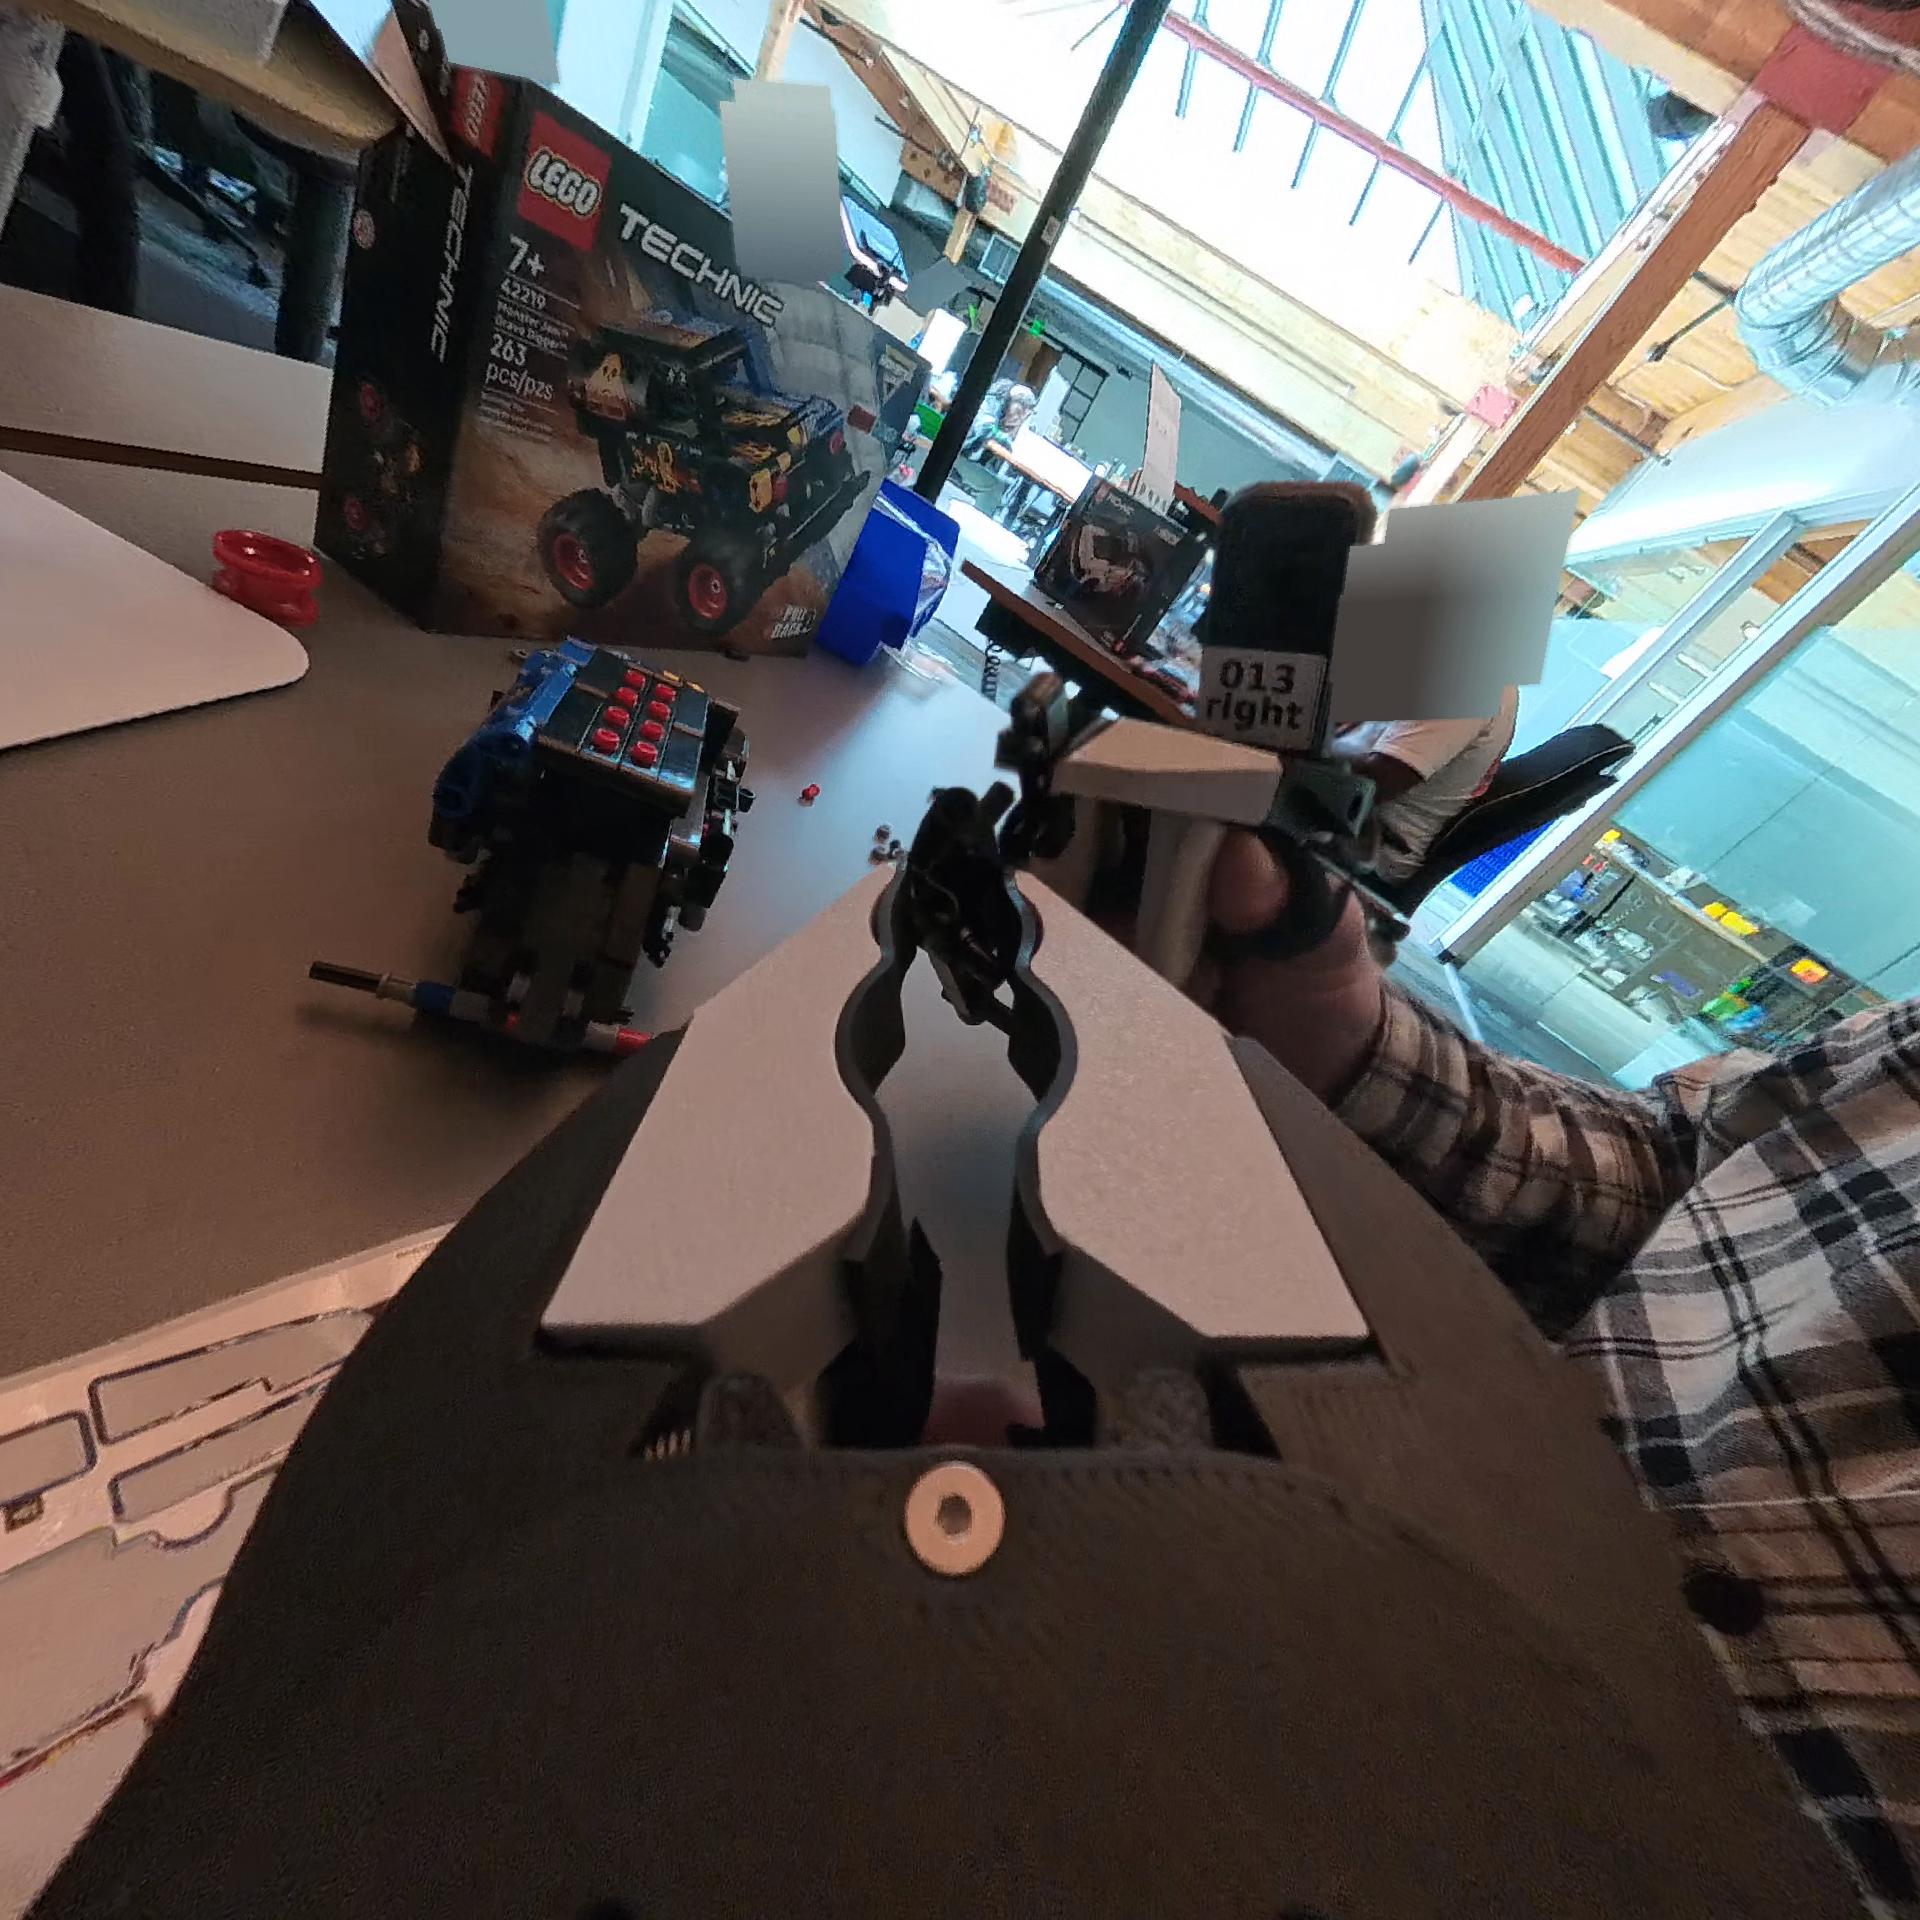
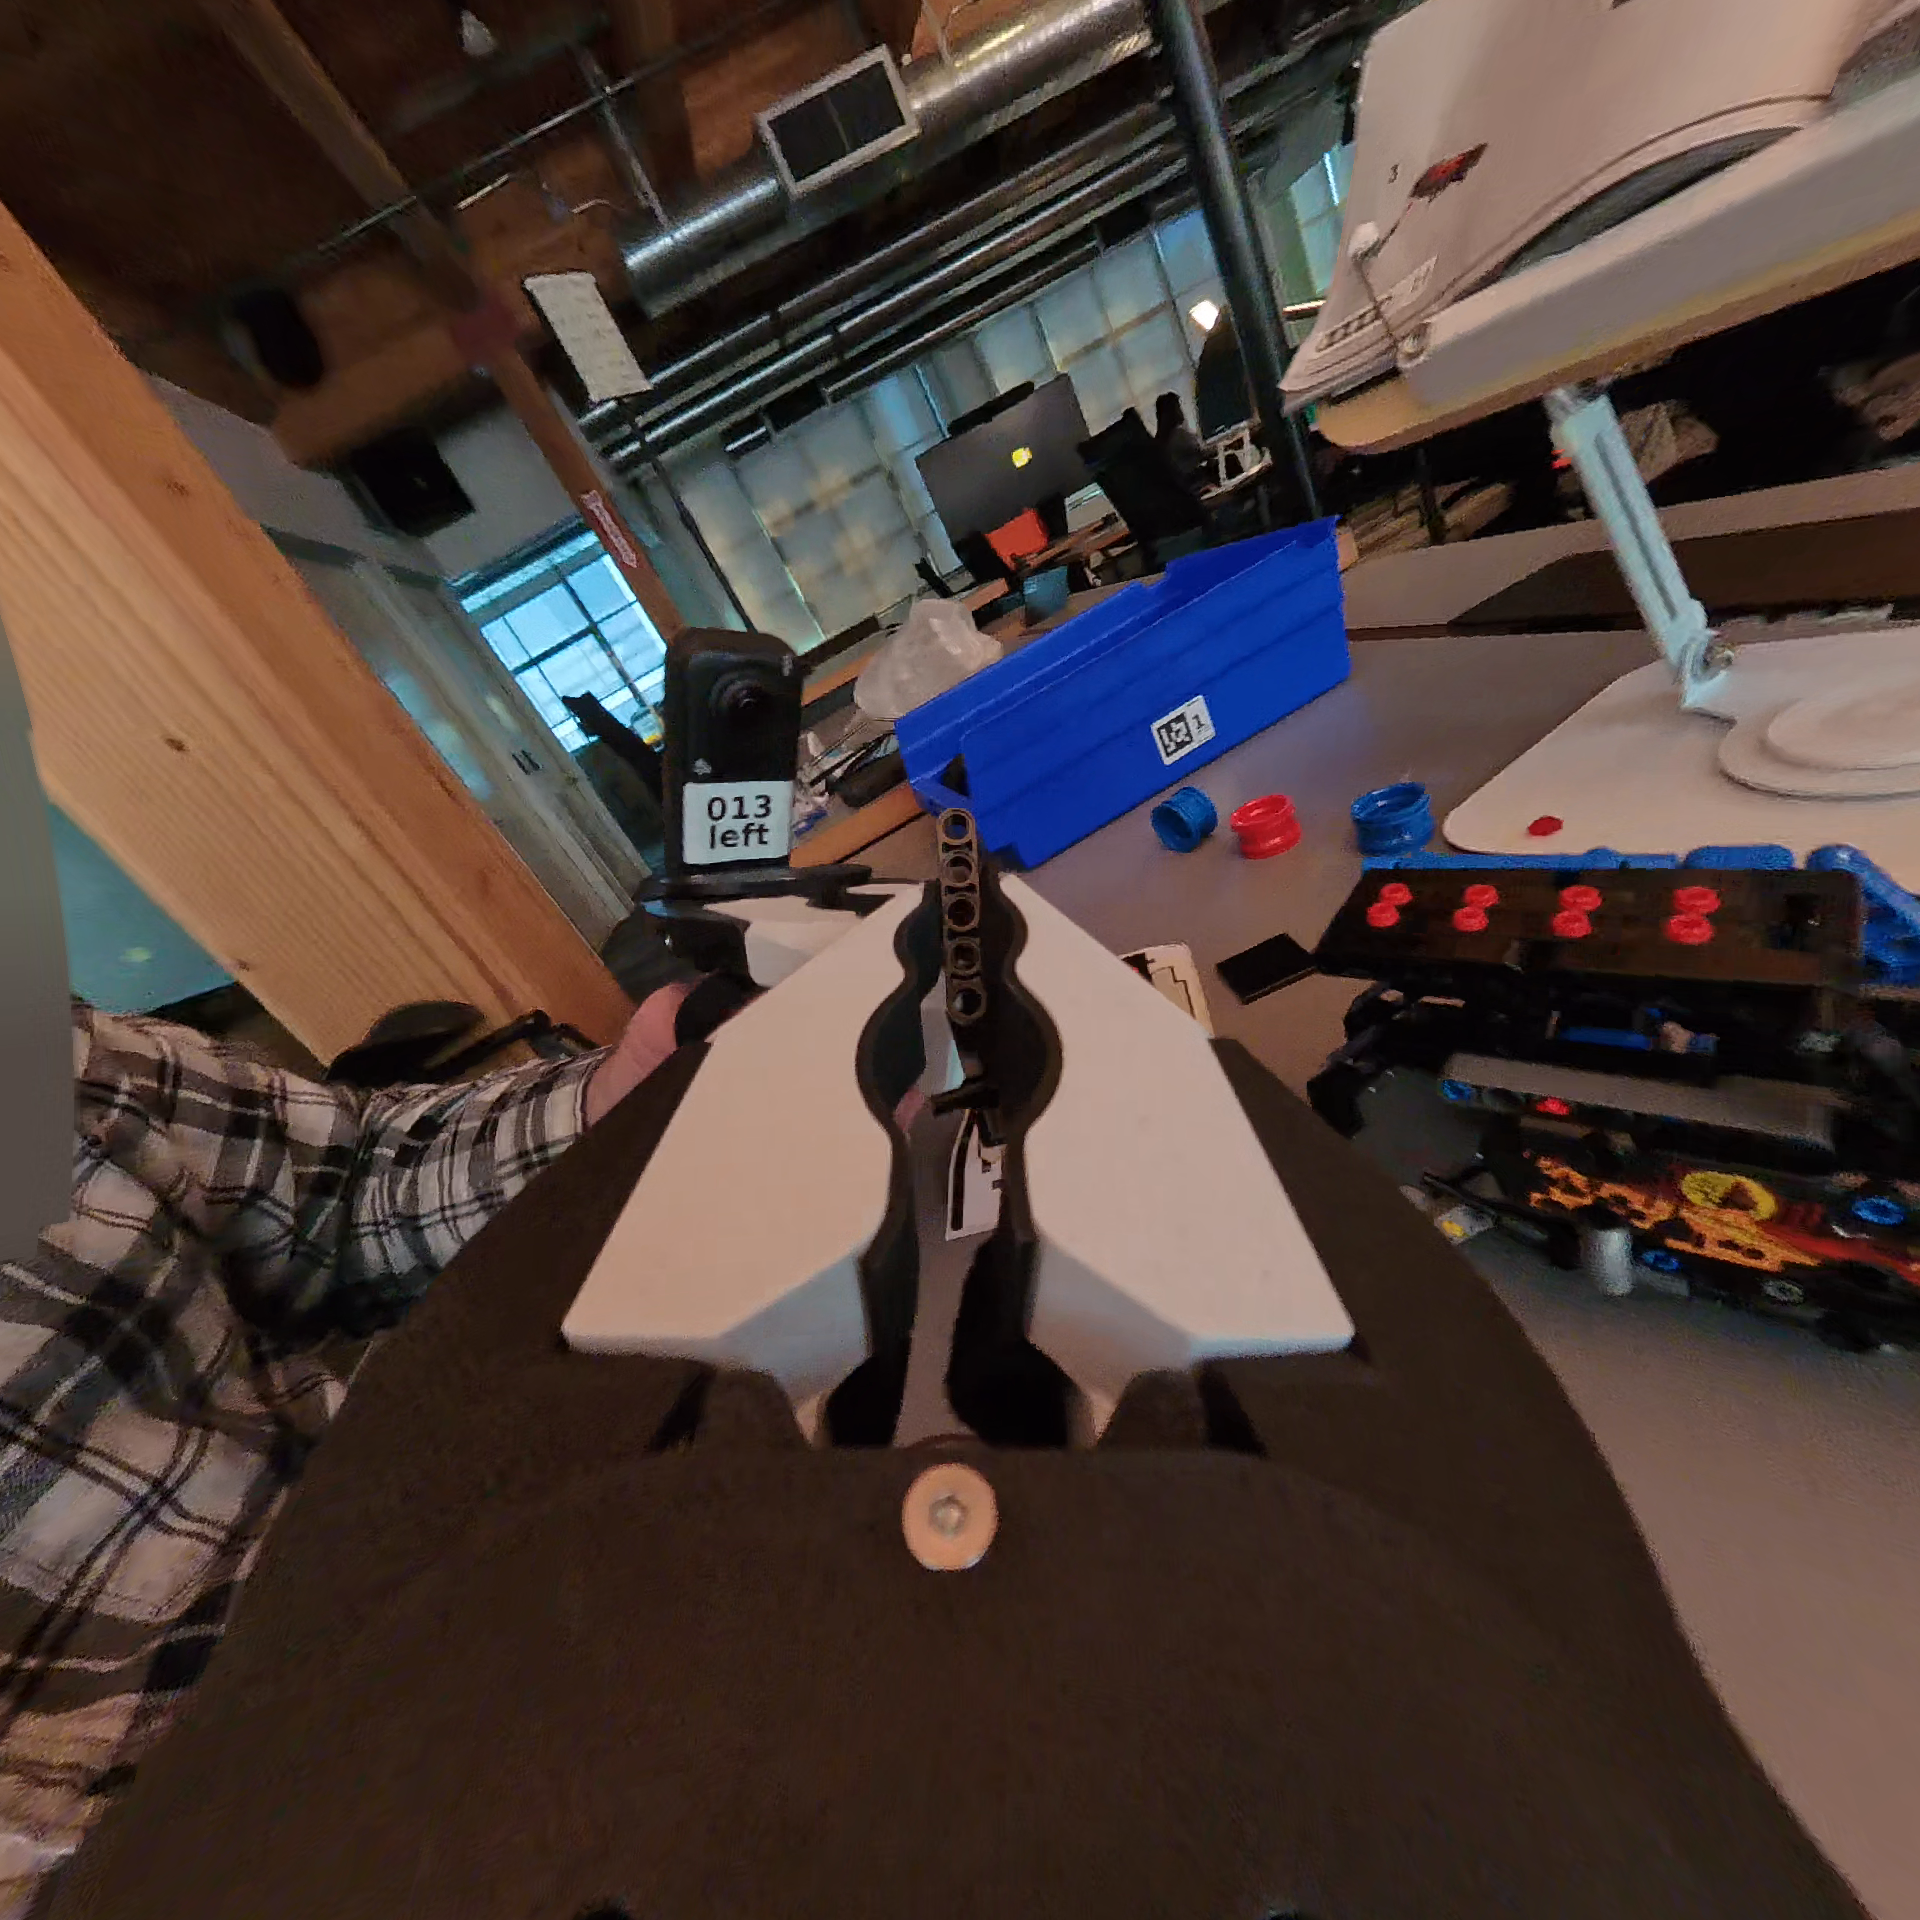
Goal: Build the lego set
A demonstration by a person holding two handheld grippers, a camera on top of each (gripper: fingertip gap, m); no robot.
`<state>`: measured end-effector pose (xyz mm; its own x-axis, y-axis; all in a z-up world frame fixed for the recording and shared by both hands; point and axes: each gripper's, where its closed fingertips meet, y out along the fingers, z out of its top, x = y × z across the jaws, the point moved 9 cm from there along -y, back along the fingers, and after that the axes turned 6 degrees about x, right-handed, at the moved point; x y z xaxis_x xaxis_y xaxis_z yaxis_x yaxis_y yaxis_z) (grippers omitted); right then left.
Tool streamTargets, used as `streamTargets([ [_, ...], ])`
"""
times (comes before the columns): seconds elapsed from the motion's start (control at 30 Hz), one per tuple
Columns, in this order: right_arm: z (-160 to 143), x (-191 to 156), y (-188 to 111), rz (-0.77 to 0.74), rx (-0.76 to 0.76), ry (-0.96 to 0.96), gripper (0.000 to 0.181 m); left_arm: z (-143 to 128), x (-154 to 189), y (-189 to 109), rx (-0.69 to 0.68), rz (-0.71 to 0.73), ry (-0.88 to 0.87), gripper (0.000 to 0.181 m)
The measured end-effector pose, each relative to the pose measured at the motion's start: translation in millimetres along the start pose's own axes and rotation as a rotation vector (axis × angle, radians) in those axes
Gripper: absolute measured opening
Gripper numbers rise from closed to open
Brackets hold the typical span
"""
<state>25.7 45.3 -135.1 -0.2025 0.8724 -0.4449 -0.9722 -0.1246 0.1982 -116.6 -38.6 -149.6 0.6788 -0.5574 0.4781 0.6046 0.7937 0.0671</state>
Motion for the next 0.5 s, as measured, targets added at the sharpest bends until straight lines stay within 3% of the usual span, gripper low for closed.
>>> streamTargets([
  [0.17,-3.4,5.6,0.5,-0.004,-0.093,0.002,0.004,-1.6,1.6,2.3,-0.048,0.029,0.064,0.013],
  [0.5,1.0,-0.8,2.7,-0.014,-0.198,-0.186,0.005,-3.8,1.0,2.7,-0.074,0.018,0.036,0.013],
])
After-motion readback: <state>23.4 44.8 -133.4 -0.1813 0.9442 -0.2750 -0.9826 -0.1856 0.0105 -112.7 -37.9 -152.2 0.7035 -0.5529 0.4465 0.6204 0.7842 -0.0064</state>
